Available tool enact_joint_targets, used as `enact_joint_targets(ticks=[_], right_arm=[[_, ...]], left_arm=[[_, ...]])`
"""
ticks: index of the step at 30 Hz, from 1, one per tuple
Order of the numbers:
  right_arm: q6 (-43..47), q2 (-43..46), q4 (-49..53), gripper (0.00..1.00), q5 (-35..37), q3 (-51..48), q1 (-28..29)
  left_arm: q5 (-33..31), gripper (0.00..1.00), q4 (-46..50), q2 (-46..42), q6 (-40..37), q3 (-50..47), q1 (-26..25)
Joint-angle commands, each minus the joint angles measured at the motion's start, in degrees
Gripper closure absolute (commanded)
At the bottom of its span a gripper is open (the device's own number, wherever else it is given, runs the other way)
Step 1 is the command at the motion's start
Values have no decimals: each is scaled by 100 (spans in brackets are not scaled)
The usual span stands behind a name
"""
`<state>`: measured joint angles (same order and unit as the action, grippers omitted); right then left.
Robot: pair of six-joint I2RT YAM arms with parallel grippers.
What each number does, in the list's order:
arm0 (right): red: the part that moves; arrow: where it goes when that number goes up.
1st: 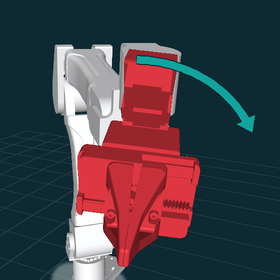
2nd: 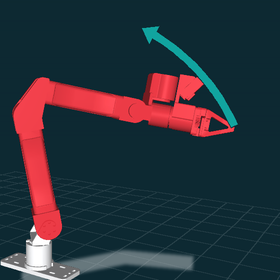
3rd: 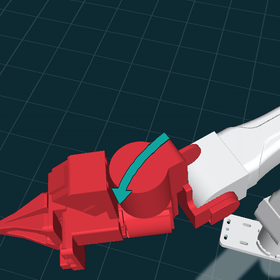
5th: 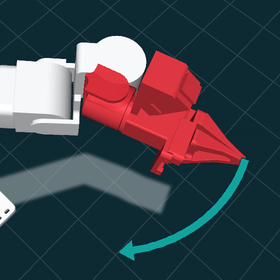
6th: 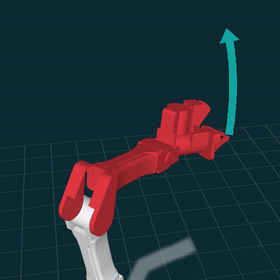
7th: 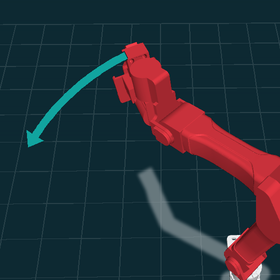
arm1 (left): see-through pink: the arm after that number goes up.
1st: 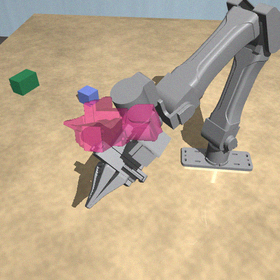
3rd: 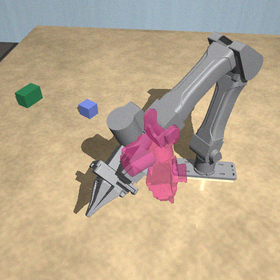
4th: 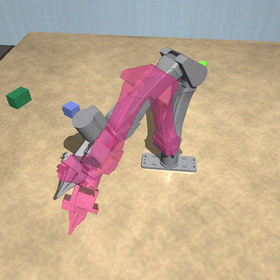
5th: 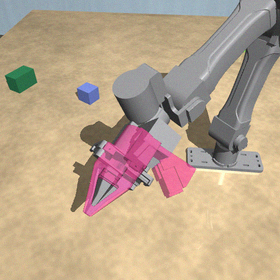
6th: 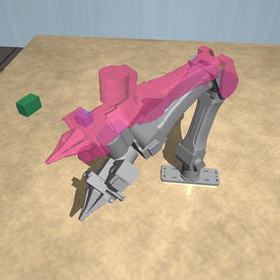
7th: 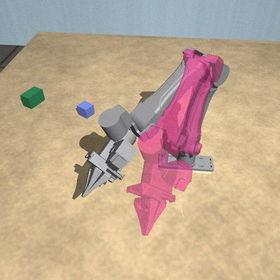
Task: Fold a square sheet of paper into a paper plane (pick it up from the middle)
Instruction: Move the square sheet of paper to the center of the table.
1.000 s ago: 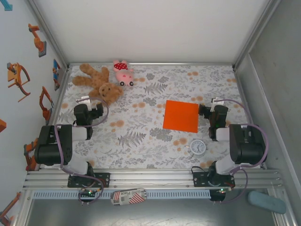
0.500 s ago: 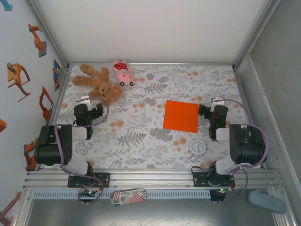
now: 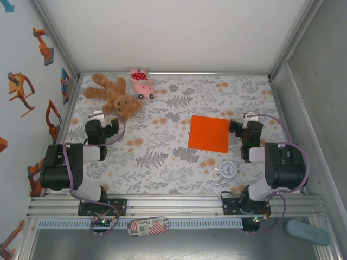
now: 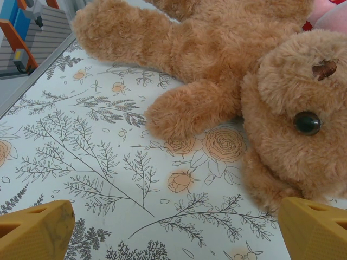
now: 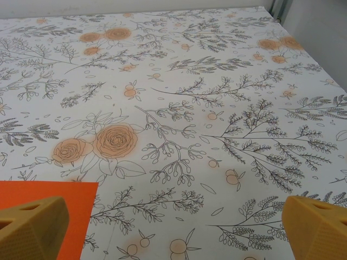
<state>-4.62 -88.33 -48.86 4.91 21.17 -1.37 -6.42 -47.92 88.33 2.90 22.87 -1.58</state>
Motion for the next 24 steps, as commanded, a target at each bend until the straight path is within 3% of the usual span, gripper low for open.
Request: enact_joint_targets(ticks=[1, 5, 8, 11, 17, 24], right_arm=[[27, 238, -55, 0, -29, 54, -44], [-104, 1190, 614, 0, 398, -31, -35], [-446, 1952, 2059, 0, 739, 370, -31], [-847, 2437, 3466, 1, 594, 963, -28], [-1895, 2755, 5628, 0, -27, 1936, -30], [-2840, 2468, 6648, 3, -1584, 2393, -30]], left_arm=[[-80, 4, -39, -51, -87, 37, -80], [-562, 4, 859, -636, -100, 257, -265], [-843, 4, 2382, -1202, 382, 774, -265], [-721, 4, 3446, -1682, 967, 1171, -295], [261, 4, 5539, -2429, 2167, 2158, -367], [1598, 4, 5659, -2498, 2707, 2481, -369]])
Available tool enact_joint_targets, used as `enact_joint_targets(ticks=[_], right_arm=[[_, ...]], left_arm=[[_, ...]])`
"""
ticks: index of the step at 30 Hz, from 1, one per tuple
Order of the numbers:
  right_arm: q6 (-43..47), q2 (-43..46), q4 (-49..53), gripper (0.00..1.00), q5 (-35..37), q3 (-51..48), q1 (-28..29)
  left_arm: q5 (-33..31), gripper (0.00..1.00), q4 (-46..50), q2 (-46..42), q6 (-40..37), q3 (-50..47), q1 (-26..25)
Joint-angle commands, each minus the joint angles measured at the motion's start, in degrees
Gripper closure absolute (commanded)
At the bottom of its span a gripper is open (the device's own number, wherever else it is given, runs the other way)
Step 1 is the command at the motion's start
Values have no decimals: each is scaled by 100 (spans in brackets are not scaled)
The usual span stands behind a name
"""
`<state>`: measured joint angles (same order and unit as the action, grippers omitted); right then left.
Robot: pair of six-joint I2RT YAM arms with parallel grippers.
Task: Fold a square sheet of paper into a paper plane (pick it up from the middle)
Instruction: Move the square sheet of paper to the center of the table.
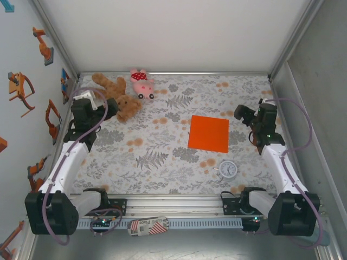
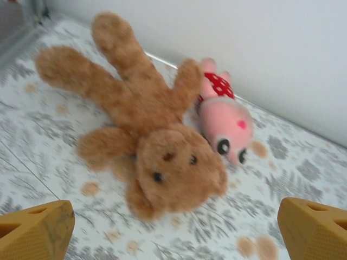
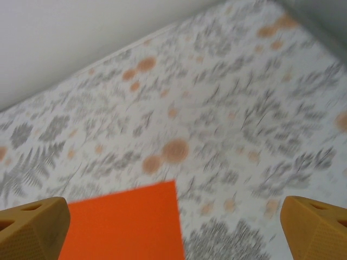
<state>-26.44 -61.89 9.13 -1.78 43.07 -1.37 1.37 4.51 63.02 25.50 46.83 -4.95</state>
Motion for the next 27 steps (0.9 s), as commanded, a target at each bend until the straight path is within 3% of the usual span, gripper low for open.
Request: enact_joint_targets(ticks=[1, 5, 10, 18, 27], right_arm=[[-771, -310, 858, 4, -1155, 230, -17], [-1176, -1030, 684, 9, -1888, 338, 63], [-1349, -1967, 461, 10, -2067, 727, 311], [-1415, -3511, 725, 15, -1869, 1766, 751], [-1589, -4263, 1206, 17, -1373, 2182, 1074]], left_arm=[[999, 4, 304, 65, 447, 74, -32], [1506, 4, 0, 358, 556, 115, -58], [1954, 4, -278, 882, 795, 216, -191], [2143, 4, -310, 1596, 1005, 493, -442], [2268, 4, -438, 1946, 1203, 511, -542]])
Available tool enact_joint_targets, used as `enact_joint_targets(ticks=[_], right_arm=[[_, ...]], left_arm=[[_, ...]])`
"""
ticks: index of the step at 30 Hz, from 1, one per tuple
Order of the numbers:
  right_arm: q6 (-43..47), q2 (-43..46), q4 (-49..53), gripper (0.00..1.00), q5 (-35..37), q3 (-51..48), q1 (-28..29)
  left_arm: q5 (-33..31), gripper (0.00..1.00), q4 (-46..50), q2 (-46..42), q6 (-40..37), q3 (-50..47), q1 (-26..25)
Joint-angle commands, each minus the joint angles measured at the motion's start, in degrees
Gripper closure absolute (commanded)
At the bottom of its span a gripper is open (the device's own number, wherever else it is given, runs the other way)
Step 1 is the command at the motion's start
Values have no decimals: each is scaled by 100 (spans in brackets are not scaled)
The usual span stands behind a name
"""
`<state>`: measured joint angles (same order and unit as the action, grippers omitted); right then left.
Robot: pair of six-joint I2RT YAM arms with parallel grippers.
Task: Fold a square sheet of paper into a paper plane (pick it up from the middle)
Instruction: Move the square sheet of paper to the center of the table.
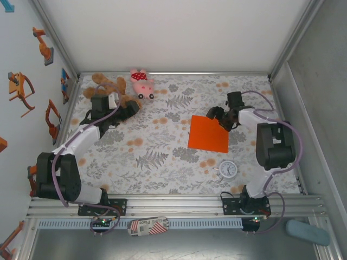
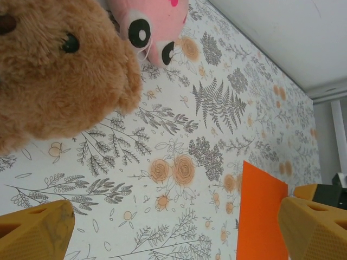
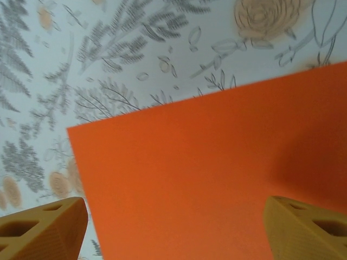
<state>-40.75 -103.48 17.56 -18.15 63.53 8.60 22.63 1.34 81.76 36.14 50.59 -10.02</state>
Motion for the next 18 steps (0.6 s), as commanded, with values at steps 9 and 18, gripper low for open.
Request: enact_joint_targets(ticks=[9, 18], right_arm=[[-607, -143, 342, 17, 518, -279, 469], [-1771, -712, -601, 17, 483, -14, 1649]], left_arm=[[232, 3, -100, 287, 284, 118, -96], [277, 3, -16, 587, 512, 144, -286]])
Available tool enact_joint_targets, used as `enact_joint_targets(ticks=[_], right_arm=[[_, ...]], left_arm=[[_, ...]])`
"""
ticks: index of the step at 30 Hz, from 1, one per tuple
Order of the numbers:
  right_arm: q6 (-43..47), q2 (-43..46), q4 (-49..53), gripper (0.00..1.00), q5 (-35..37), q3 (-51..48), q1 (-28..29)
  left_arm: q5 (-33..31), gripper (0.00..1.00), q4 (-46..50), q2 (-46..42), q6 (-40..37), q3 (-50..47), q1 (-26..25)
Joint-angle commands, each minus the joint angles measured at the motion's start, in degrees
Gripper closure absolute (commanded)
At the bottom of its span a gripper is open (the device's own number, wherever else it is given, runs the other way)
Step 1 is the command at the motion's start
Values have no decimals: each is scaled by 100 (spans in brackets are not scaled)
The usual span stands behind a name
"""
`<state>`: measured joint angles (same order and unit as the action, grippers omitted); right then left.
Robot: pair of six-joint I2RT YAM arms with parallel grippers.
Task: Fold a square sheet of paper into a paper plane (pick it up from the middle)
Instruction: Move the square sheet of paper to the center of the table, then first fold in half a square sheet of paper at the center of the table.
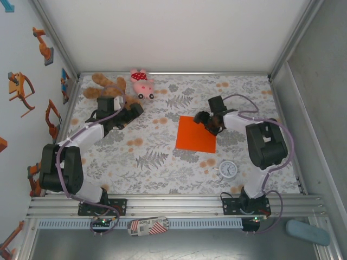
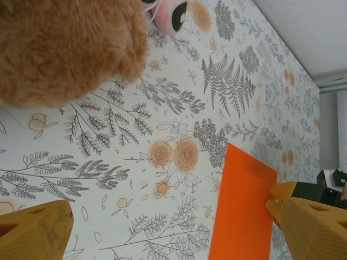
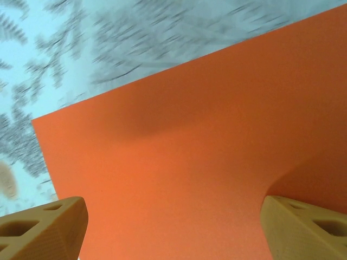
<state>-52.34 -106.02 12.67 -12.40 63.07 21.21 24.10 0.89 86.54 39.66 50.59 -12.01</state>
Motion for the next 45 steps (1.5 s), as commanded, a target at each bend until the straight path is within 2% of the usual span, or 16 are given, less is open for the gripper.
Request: enact_joint_targets(ticks=[1, 4, 7, 10, 14, 18, 22, 29, 39, 45], right_arm=[[-667, -531, -220, 17, -153, 103, 509], [-737, -769, -420, 20, -378, 449, 920], [-632, -850, -435, 27, -633, 786, 1104], [-419, -438, -510, 32, -646, 889, 1063], [297, 139, -24, 34, -359, 891, 995], [996, 166, 578, 42, -267, 786, 899], [1592, -13, 1078, 43, -424, 1059, 765], [1553, -417, 1172, 46, -619, 1208, 709], [1474, -664, 1126, 49, -640, 1190, 713], [1463, -766, 1068, 57, -745, 1164, 709]], left_arm=[[126, 3, 51, 138, 185, 146, -127], [60, 4, 179, 249, 208, 178, -296], [-21, 7, 246, 377, 280, 210, -484], [-20, 10, 166, 477, 416, 236, -678], [-36, 10, 358, 631, 473, 382, -952], [0, 11, 548, 924, 479, 537, -1177], [537, 11, 182, 1331, 673, 707, -1214], [611, 11, 456, 1911, 648, 1141, -1299], [606, 11, 591, 2060, 639, 1187, -1390], [565, 10, 767, 2146, 638, 1208, -1416]])
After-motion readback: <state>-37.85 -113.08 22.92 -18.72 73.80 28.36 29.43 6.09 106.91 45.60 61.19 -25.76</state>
